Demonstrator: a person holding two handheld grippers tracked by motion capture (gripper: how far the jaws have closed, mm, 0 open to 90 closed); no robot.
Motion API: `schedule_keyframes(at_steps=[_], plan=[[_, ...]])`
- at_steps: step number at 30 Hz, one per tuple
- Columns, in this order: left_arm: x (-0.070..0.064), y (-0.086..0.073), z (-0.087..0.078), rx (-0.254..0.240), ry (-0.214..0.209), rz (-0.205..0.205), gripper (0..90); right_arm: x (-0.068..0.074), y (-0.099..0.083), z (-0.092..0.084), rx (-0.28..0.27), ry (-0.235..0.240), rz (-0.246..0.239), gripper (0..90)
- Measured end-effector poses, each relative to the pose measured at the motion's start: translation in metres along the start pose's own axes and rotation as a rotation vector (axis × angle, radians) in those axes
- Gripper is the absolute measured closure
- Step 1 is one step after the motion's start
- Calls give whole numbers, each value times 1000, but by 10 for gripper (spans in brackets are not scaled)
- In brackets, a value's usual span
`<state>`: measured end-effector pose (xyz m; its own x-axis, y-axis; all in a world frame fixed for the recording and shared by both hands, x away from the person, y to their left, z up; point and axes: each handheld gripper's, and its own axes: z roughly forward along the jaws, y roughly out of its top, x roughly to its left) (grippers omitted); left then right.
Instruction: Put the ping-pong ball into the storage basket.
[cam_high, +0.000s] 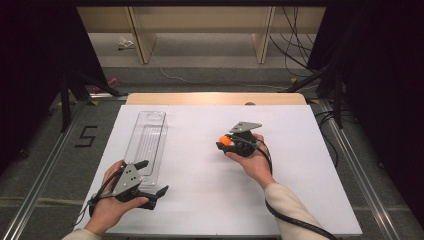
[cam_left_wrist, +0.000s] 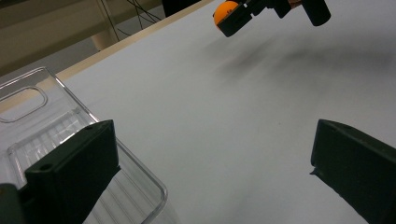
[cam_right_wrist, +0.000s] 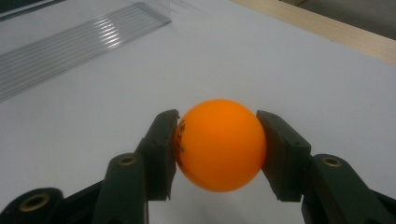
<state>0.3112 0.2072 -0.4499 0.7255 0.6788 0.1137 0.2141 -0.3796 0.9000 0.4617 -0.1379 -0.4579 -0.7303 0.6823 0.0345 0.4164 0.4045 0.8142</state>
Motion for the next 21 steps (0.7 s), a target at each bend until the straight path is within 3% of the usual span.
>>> schedule_keyframes(at_steps=[21], plan=[[0,0,0,0,-2,1,5,10,12,6,-22,14,-17,513]])
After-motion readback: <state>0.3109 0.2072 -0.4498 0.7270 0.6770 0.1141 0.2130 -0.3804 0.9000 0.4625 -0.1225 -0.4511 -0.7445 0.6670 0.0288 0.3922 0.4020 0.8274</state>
